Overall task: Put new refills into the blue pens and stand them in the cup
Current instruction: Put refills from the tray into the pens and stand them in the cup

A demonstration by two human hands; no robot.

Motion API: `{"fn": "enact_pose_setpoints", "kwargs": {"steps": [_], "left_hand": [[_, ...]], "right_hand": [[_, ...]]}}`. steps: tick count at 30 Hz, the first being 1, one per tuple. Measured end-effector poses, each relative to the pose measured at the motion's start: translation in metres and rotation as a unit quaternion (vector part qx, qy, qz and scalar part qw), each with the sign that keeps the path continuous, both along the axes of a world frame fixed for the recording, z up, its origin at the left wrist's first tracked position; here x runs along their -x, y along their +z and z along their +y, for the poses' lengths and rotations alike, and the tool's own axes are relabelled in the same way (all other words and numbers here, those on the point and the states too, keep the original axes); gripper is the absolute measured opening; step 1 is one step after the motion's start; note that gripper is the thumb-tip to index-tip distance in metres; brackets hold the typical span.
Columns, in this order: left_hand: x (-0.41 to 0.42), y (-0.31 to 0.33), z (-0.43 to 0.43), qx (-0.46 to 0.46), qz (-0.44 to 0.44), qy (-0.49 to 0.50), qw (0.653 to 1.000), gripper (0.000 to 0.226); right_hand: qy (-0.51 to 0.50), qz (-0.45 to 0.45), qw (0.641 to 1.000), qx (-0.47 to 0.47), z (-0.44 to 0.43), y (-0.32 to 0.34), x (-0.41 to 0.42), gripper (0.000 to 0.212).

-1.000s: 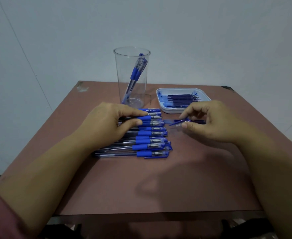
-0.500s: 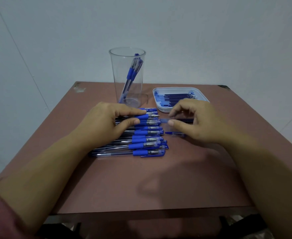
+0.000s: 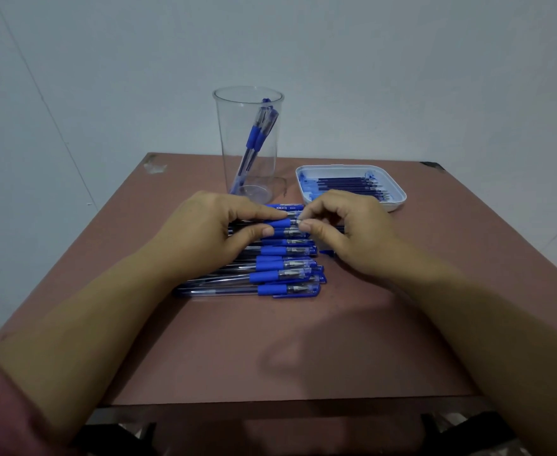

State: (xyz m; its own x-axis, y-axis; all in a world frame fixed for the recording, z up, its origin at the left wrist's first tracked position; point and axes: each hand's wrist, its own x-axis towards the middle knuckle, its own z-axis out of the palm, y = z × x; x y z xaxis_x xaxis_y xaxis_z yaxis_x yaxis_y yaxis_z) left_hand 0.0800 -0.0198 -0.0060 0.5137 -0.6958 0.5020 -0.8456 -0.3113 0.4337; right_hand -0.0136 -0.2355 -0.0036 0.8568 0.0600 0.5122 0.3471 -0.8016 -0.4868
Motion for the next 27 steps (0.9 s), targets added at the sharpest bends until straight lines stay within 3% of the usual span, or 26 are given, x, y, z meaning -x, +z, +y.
{"fn": "enact_pose_setpoints", "kwargs": {"steps": [5,11,15,20,25,27], "left_hand": [[-0.0003,0.0014,-0.0004,-0.001,-0.003,0.004,1.000,0.030],[0.0009,0.0023,-0.0014,0.002,-0.001,0.001,1.000,0.031],[0.0008,0.0020,-0.0012,0.006,0.003,0.002,1.000,0.030],[0.0016,0.0034,-0.0011,0.001,0.002,0.000,1.000,0.032],[0.0000,0.0015,-0.0012,0.006,0.013,0.001,1.000,0.029],[0.0001,0.0014,-0.0013,0.009,0.015,-0.002,1.000,0.029]], "right_hand": [[0.016,-0.010,1.000,-0.025,0.0020,0.0028,0.0038,0.016],[0.010,-0.022,1.000,0.011,0.0002,0.0023,0.0012,0.007],[0.014,-0.027,1.000,0.002,0.0010,0.0041,0.0036,0.019],[0.001,-0.026,1.000,0.010,-0.0008,0.0018,0.0019,0.007],[0.005,-0.028,1.000,-0.006,-0.0012,0.0030,0.0026,0.020],[0.004,-0.022,1.000,-0.015,-0.0006,0.0025,0.0032,0.013]]}}
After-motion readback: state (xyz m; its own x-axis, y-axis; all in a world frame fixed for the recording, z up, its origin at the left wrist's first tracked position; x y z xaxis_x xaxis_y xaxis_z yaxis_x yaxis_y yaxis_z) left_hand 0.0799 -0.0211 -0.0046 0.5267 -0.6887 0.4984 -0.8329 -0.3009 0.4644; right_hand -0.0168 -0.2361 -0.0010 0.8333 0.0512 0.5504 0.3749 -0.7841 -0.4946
